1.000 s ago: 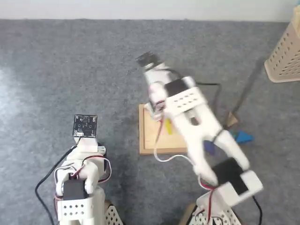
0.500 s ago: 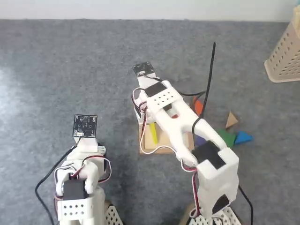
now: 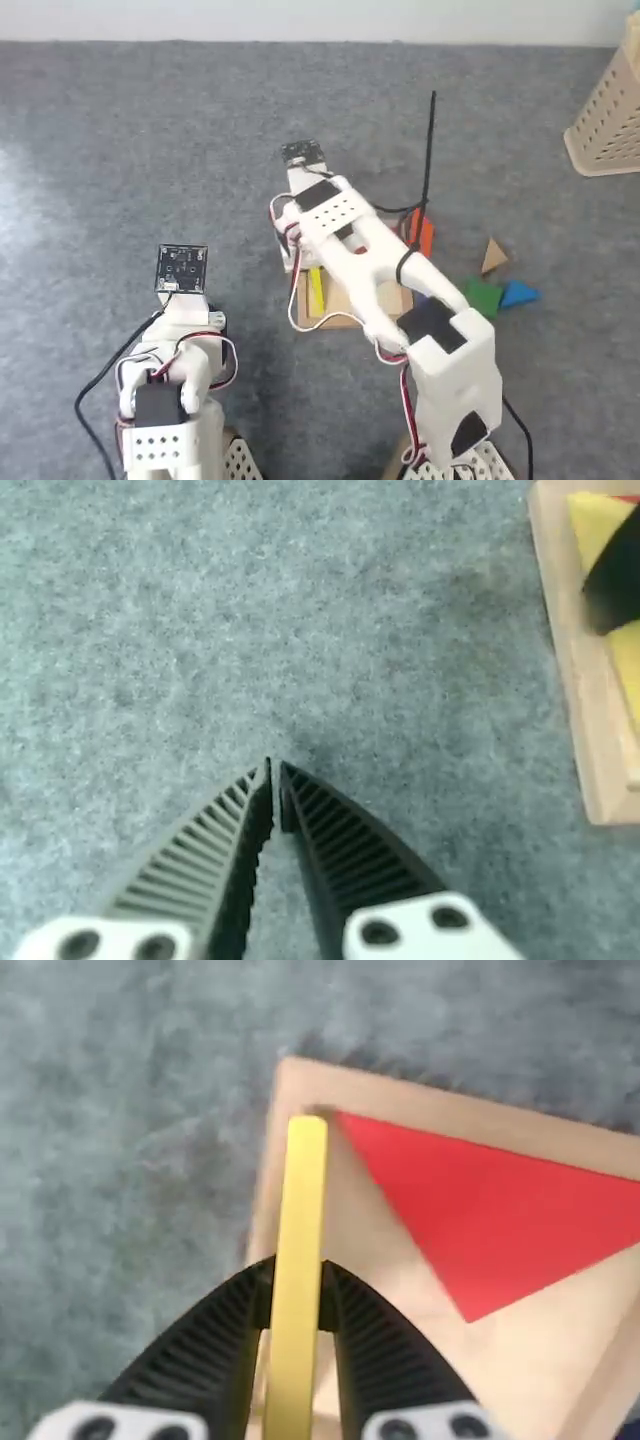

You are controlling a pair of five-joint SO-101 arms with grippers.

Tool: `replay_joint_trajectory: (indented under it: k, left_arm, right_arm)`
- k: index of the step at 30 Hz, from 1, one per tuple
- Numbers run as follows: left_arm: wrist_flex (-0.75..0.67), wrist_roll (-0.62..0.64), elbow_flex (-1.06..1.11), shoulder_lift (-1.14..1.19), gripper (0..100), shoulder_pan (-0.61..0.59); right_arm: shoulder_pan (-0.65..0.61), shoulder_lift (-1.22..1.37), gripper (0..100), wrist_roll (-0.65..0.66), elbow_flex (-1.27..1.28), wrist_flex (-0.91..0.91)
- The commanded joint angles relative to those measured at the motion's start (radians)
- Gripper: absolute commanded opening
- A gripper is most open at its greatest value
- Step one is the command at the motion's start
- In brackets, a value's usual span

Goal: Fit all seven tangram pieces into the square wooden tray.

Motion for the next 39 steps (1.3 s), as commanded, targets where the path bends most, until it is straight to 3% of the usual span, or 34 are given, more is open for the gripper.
replay_joint_trajectory:
  k: [1,6,13,22,32,39]
  left_arm:
    - [0.005,0.008,-0.012,-0.017,1,0.003]
    - [0.005,0.008,-0.012,-0.017,1,0.003]
    - [0.005,0.008,-0.012,-0.017,1,0.003]
    - [0.005,0.008,-0.012,-0.017,1,0.003]
    - [0.005,0.008,-0.012,-0.017,1,0.003]
    - [0.005,0.008,-0.012,-0.017,1,0.003]
  right_arm:
    - [-0.021,-0.01,0.9,-0.009,-0.058,0.015]
    - [0.001,-0.01,2.4,-0.008,-0.058,0.015]
    - [-0.001,-0.013,16.5,-0.008,-0.063,0.07]
    - [0.024,-0.019,16.6,0.054,-0.075,0.081]
    - [0.088,-0.019,16.6,0.078,-0.244,0.274]
    - [0.136,-0.019,16.6,0.121,-0.247,0.286]
